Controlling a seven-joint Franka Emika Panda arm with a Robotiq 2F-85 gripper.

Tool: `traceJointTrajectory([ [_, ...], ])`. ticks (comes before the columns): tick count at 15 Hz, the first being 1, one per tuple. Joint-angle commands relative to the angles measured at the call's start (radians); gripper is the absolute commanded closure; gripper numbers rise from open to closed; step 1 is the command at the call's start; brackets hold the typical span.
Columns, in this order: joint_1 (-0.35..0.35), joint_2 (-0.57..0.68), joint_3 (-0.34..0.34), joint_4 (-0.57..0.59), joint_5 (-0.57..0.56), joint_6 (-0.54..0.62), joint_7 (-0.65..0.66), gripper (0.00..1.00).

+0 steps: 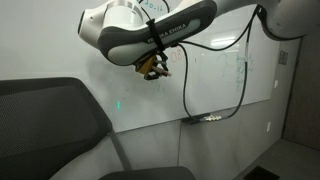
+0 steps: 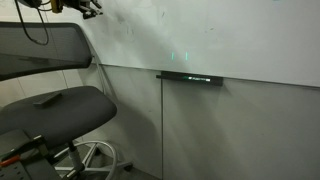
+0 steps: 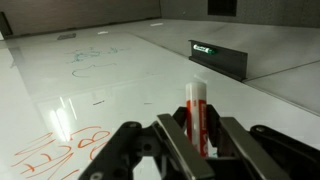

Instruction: Use the marker to write on the white board

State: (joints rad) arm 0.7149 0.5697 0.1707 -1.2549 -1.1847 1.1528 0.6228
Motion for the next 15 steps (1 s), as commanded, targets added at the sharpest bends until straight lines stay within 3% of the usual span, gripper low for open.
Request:
traceJointTrajectory([
  [1,-0.006,0.011,-0.015,0.024,-0.081,0.013,-0.043,0.94],
  [15,-0.15,0.018,-0.008,0.057,-0.147,0.214,-0.176,0.94],
])
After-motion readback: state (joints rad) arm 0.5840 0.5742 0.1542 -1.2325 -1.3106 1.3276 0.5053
